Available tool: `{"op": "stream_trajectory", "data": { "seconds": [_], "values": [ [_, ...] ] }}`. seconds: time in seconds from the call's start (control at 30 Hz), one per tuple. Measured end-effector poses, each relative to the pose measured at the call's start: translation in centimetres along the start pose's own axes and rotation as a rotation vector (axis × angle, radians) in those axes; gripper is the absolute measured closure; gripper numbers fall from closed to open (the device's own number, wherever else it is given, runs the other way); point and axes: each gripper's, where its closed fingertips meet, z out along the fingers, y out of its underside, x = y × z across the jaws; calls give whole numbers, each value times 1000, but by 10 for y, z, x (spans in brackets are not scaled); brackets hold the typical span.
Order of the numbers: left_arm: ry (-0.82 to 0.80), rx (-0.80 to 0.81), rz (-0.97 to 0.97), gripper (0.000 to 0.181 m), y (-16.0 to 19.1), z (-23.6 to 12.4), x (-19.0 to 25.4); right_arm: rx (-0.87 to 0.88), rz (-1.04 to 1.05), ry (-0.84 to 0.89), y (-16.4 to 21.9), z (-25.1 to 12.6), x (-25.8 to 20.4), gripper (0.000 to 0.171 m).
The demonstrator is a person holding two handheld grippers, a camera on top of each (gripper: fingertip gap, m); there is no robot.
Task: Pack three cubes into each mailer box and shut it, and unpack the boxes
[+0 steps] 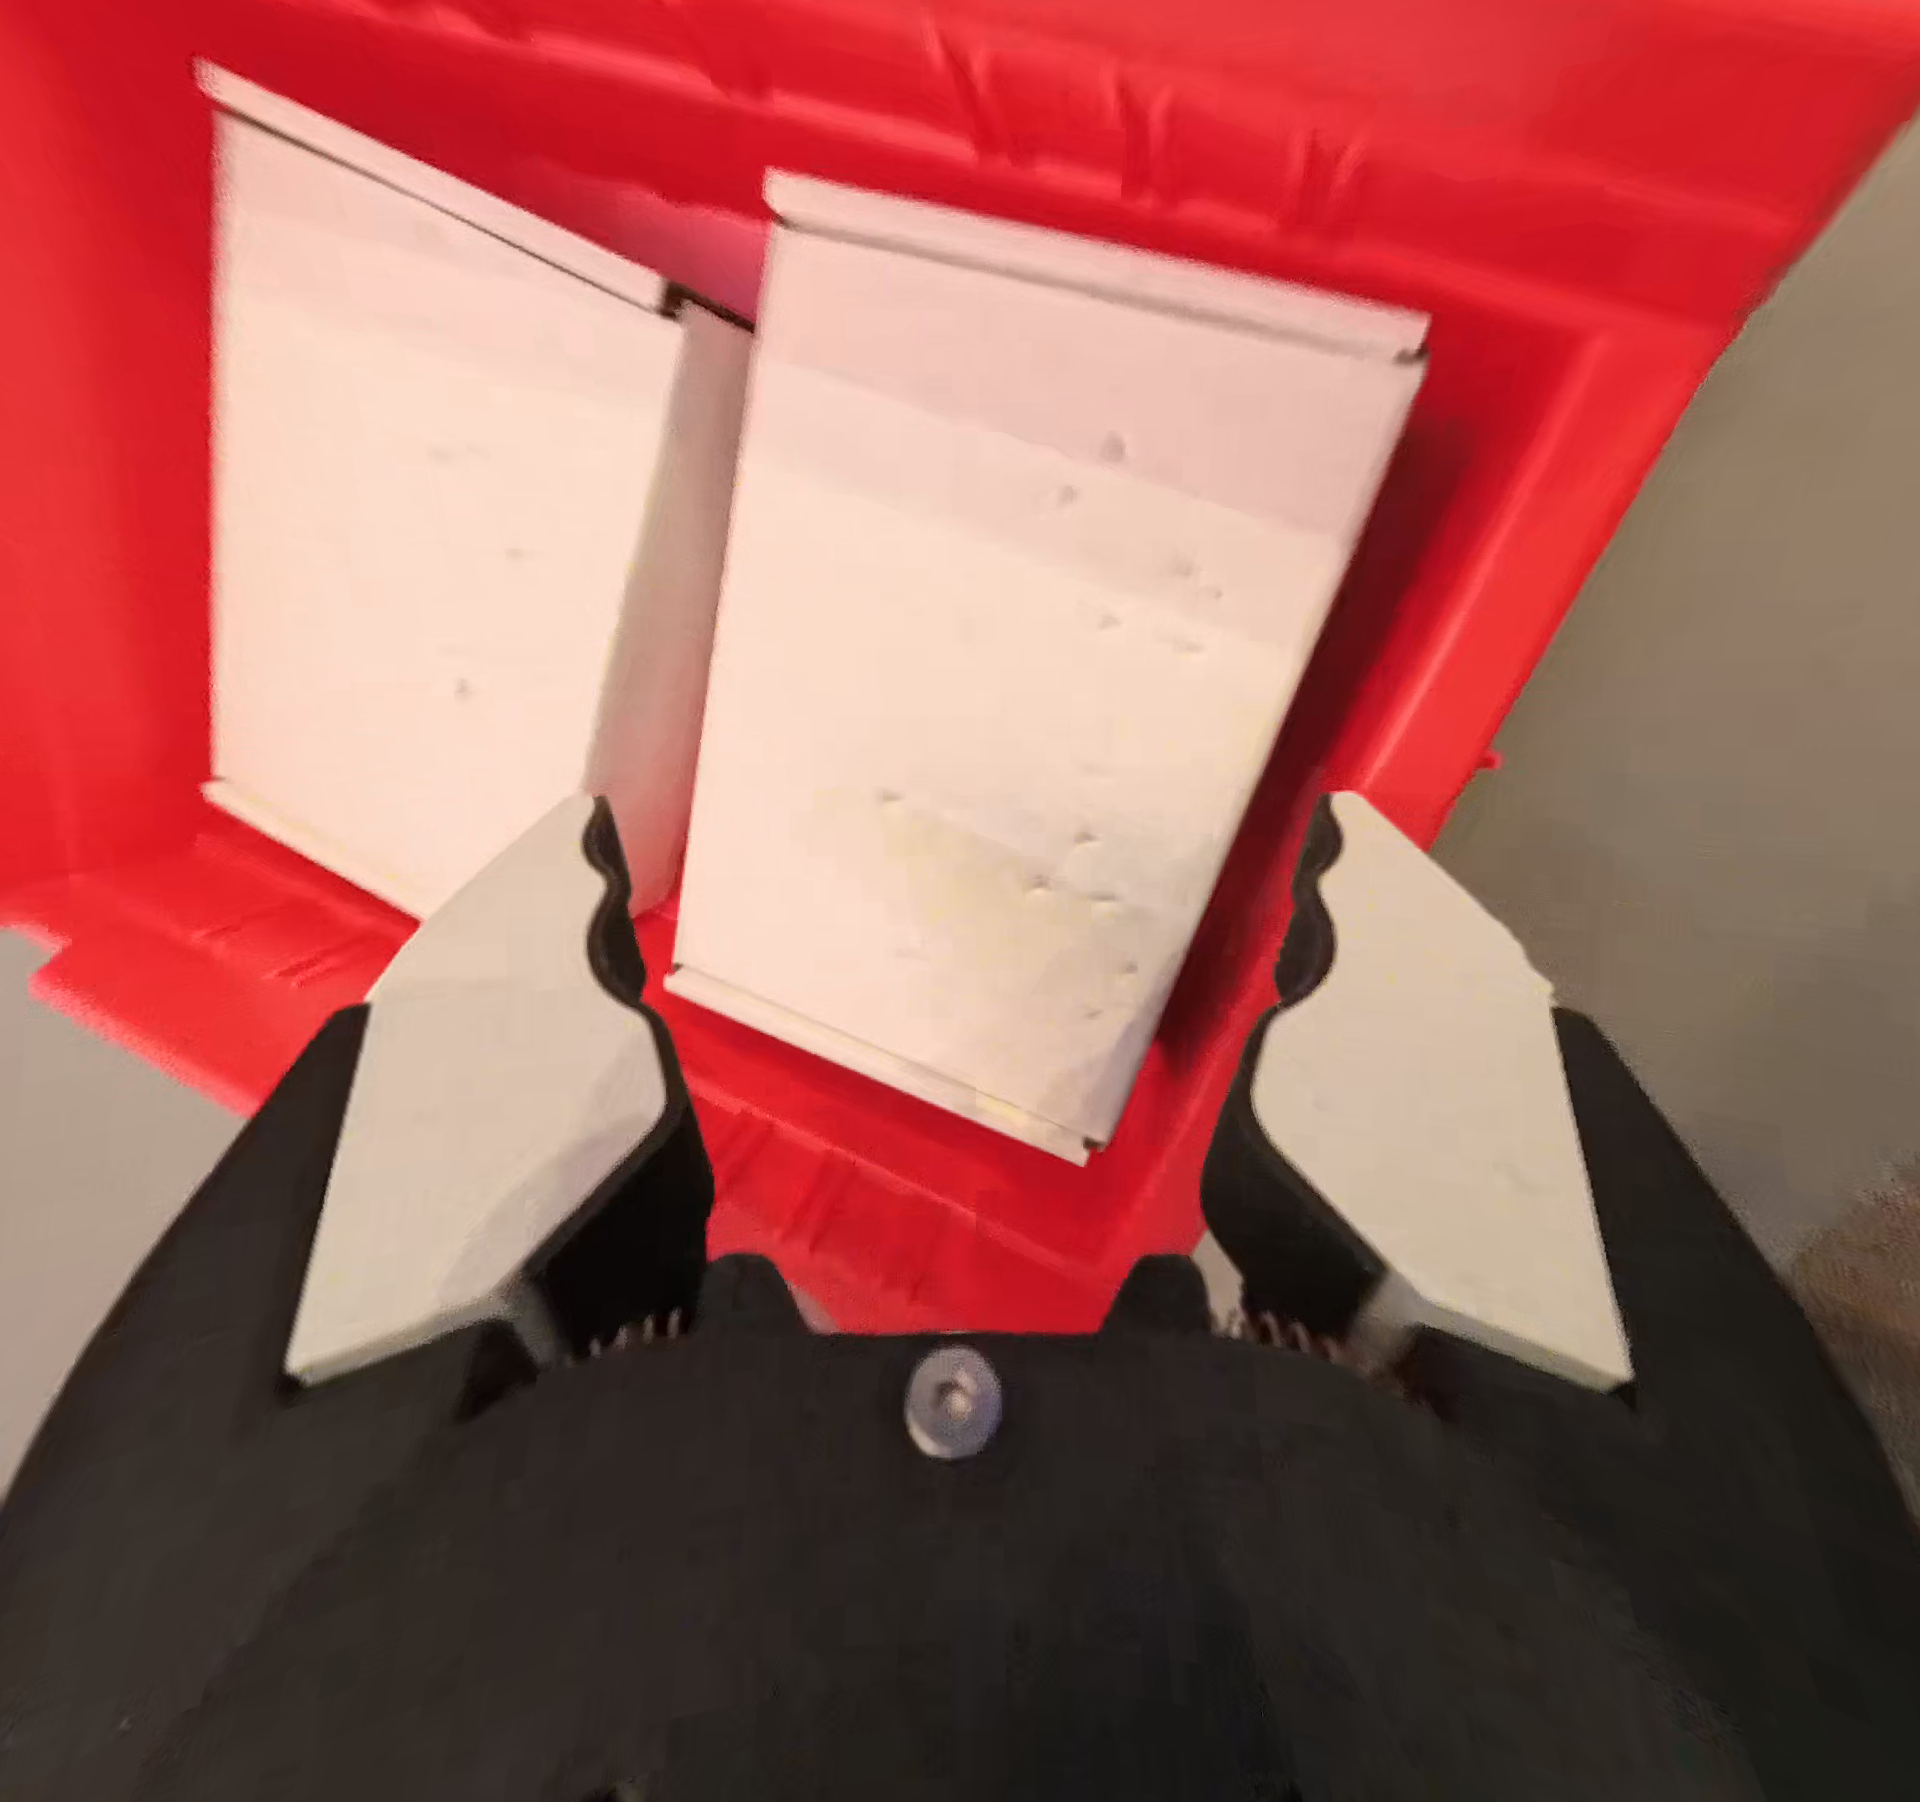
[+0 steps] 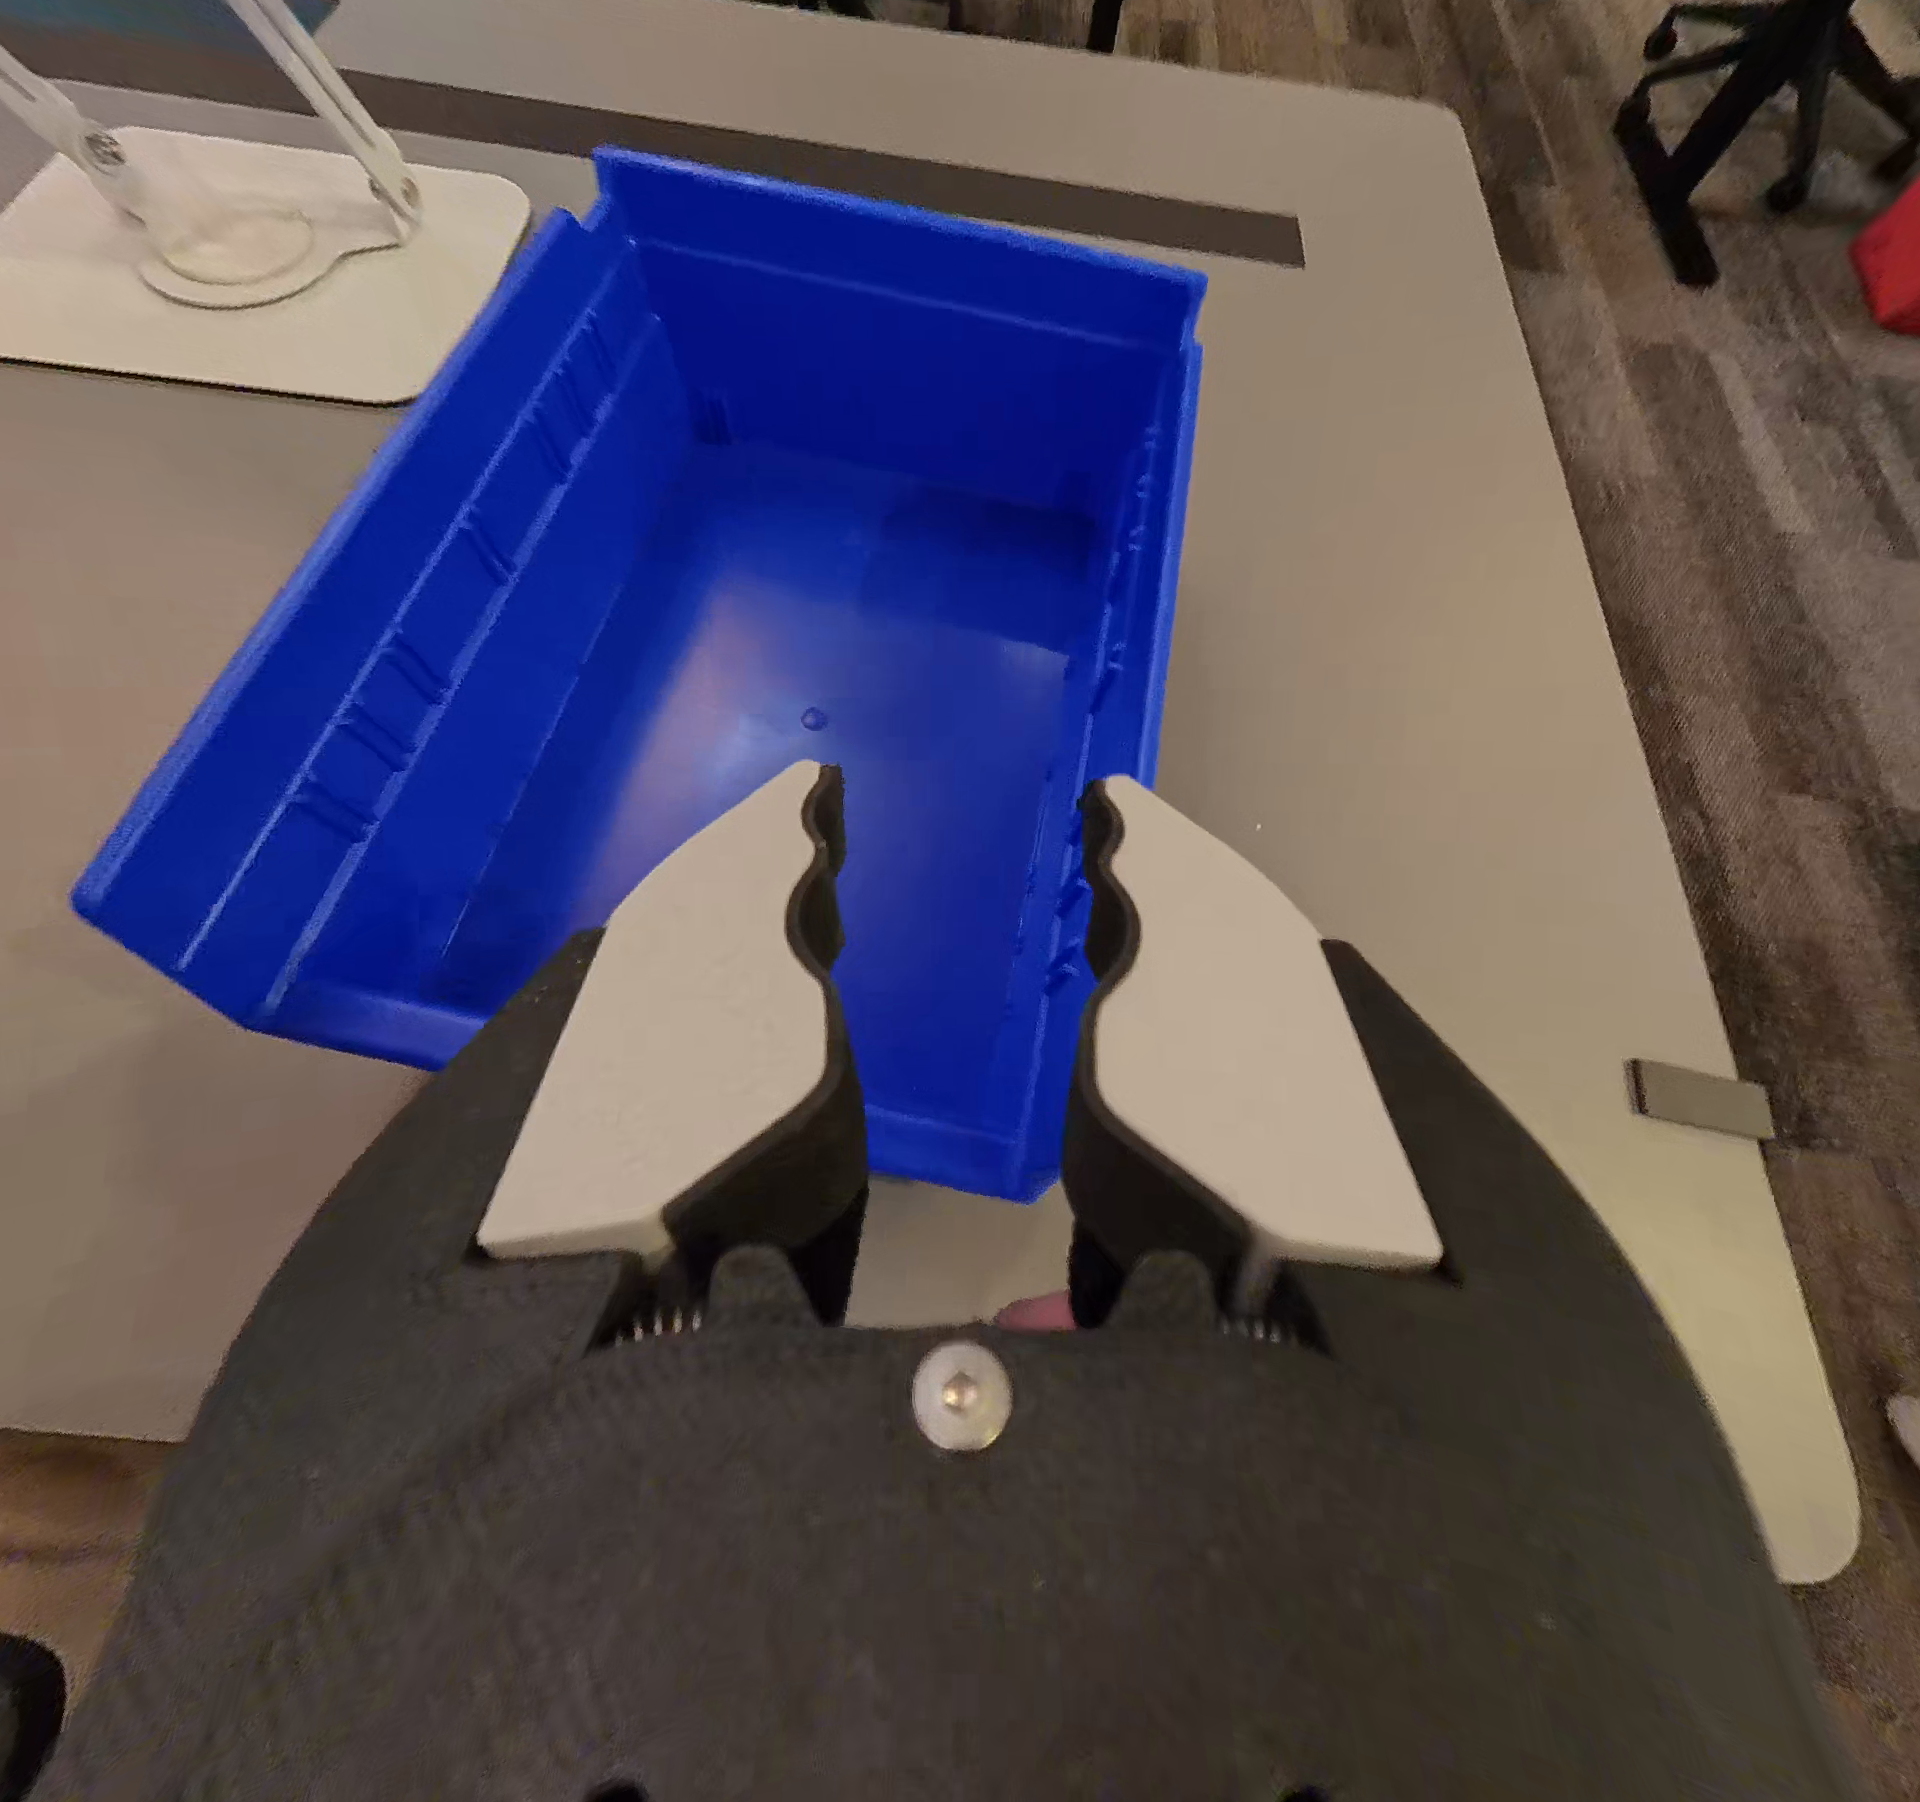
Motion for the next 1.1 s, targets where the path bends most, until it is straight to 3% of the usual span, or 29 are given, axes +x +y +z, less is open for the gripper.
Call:
{"op": "stream_trajectory", "data": {
  "seconds": [0.13,0.37,0.73,0.93,1.1],
  "values": [
    [87,-119,87,64,8,20,0,36,-64,-10,-11,-8,-14,129],
    [258,-167,70,59,10,32,5,74,-133,-56,-22,-11,-38,132],
    [261,-149,94,60,9,32,4,92,-195,-121,-28,-9,-66,135],
    [253,-106,55,61,3,12,-6,110,-241,-158,-36,-12,-81,135],
    [197,-98,67,61,-5,-24,-20,164,-355,-259,-47,-18,-117,131]
  ]
}}
